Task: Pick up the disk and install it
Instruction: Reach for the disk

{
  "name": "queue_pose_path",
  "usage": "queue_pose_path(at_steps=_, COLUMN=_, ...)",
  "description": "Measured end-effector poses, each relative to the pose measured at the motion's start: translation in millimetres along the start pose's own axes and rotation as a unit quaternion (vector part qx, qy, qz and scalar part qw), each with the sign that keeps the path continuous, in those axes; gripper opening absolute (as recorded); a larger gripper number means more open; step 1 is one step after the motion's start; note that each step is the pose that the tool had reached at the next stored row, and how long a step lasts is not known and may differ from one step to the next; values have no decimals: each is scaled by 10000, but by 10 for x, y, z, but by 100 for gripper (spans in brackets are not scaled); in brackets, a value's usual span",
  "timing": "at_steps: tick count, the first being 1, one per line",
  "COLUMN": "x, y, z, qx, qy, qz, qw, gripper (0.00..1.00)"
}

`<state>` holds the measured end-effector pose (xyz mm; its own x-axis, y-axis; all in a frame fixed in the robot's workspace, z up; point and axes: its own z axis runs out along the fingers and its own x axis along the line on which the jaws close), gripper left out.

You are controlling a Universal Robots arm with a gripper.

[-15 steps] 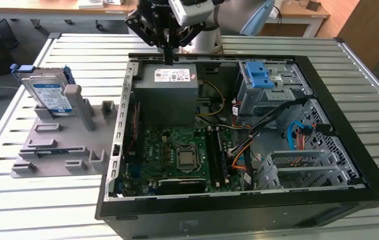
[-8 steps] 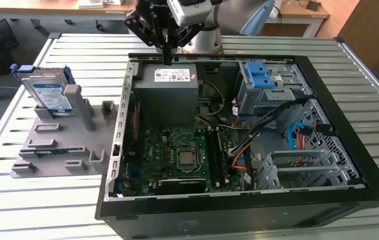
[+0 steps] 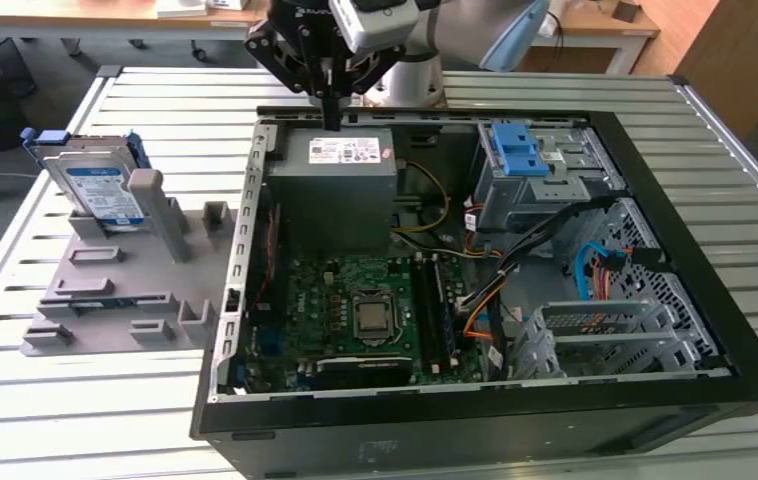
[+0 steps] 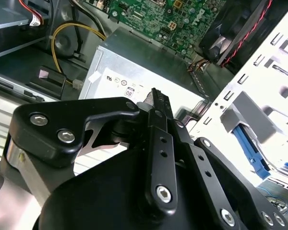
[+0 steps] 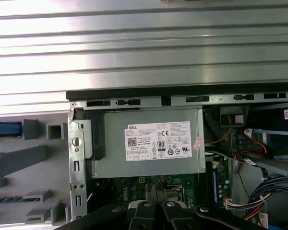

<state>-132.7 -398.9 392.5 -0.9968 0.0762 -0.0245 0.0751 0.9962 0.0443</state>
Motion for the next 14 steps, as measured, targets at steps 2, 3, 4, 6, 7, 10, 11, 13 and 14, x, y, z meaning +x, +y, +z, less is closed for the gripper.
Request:
queue_pose_path(at_steps=2, x=7, y=-1, z=1, qx=0, qy=0, qz=0, qw=10000, gripper=11)
queue_pose_path(at_steps=3, x=11, y=-1, z=1, qx=0, qy=0, qz=0, qw=10000, gripper=11)
queue_pose_path(at_steps=4, x=14, y=-1, z=1, qx=0, qy=0, qz=0, qw=10000, gripper=11)
queue_pose_path(at_steps=6, x=20, y=-2, z=2, qx=0, qy=0, qz=0, qw=10000, gripper=11)
queue_pose_path(at_steps=7, x=24, y=-2, z=2, qx=0, qy=0, qz=0, qw=10000, gripper=11)
queue_pose_path(at_steps=10, x=33, y=-3, z=3, qx=0, qy=0, qz=0, qw=10000, gripper=11)
queue_pose_path(at_steps=11, x=37, y=-3, z=3, qx=0, qy=0, qz=0, qw=10000, gripper=11)
queue_pose_path(at_steps=13, x=45, y=-4, z=4, qx=0, qy=0, qz=0, qw=10000, gripper=11)
queue_pose_path(at_steps=14, x=50, y=-4, z=4, qx=0, qy=0, qz=0, qw=10000, gripper=11)
